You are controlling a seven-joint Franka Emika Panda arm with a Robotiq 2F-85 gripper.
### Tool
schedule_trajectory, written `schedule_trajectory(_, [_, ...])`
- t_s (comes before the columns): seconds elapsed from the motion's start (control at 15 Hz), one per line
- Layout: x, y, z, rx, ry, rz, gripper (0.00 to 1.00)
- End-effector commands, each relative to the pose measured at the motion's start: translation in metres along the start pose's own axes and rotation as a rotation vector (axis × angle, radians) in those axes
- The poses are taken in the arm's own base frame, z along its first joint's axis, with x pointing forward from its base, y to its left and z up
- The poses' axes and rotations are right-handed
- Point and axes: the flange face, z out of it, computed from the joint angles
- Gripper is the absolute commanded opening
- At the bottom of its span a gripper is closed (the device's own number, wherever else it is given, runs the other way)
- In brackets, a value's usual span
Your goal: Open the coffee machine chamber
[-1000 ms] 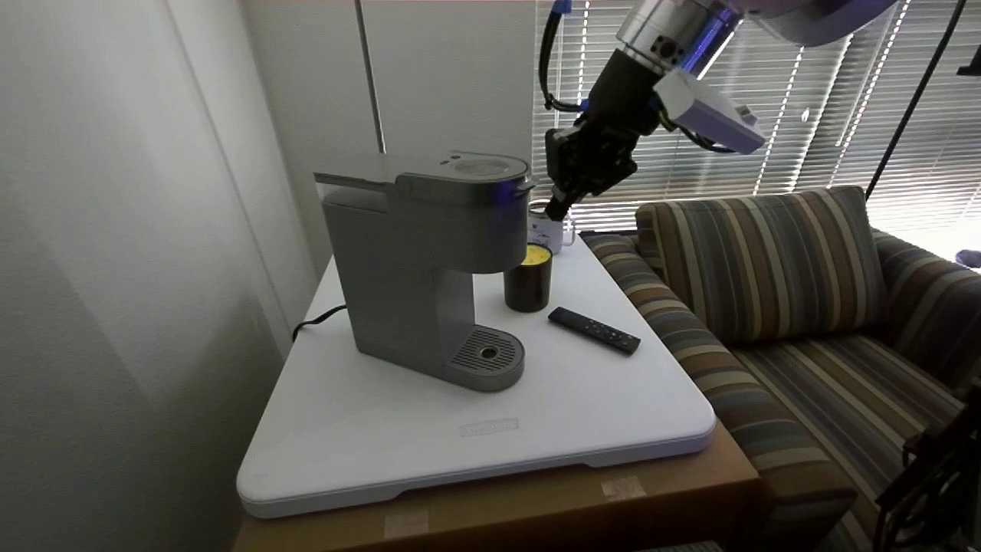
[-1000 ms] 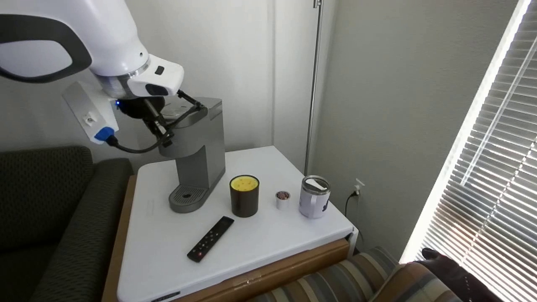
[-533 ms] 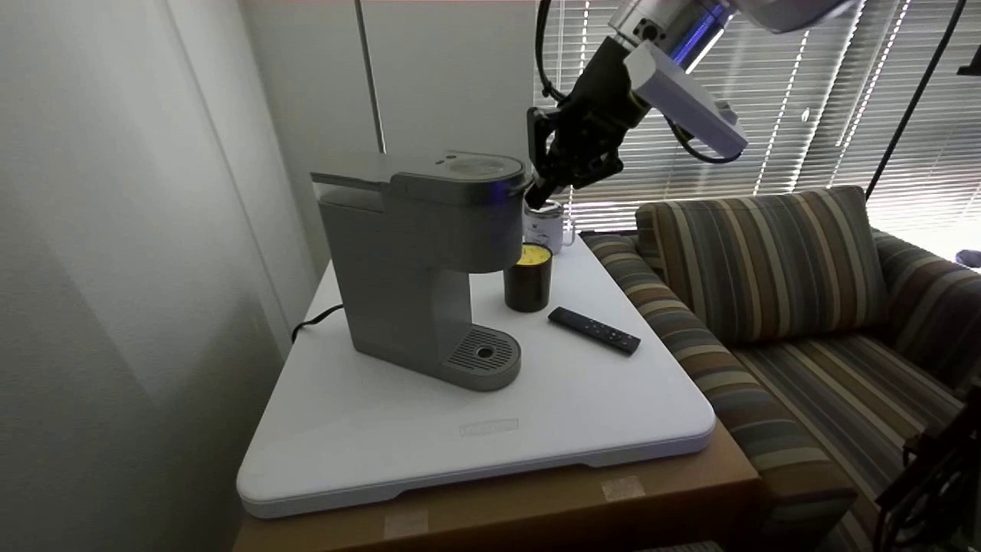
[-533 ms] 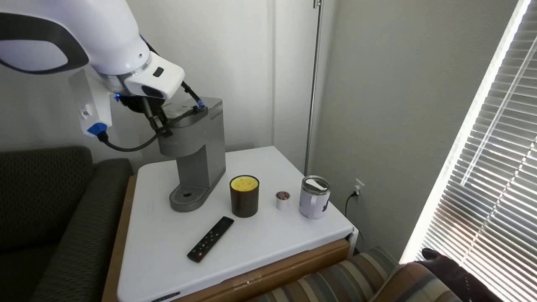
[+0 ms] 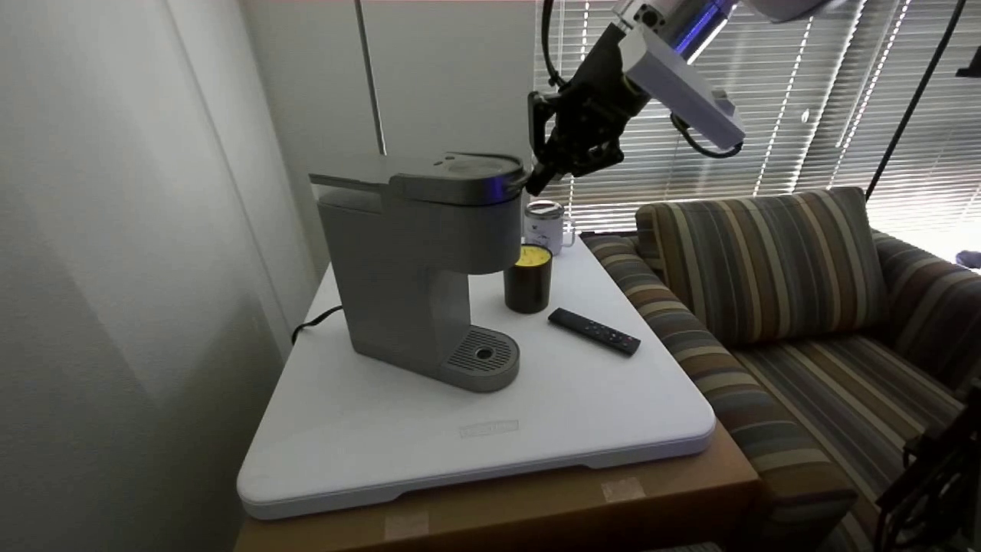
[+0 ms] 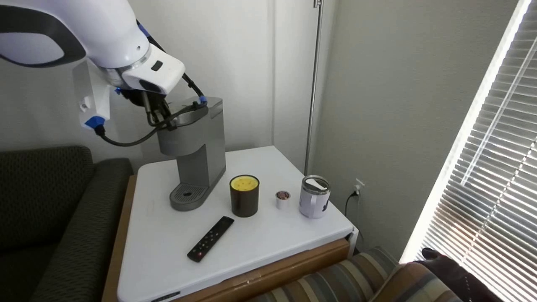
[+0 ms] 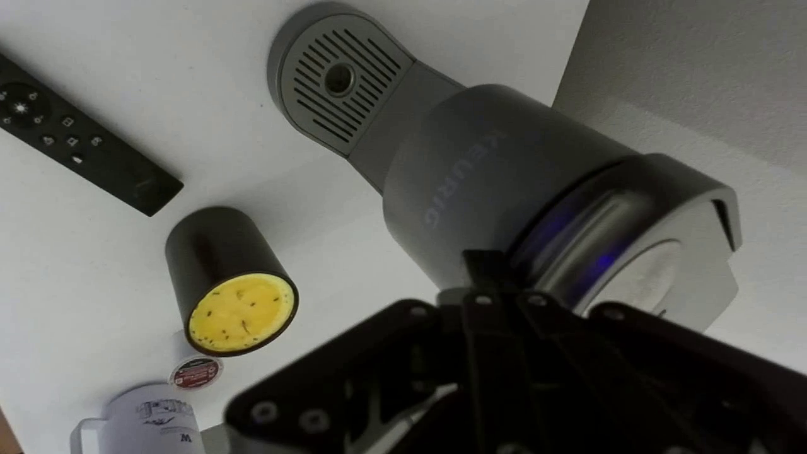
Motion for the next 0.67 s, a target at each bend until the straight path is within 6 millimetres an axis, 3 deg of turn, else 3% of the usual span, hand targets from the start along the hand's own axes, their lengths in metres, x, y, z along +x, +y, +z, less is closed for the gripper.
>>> schedule_trajectory(0.0, [0.006, -0.012, -0.017, 0.066, 0.019, 0.069, 0.0])
schedule_trajectory(0.6, [0.012, -0.036, -0.047, 0.15, 0.066, 0.126, 0.0])
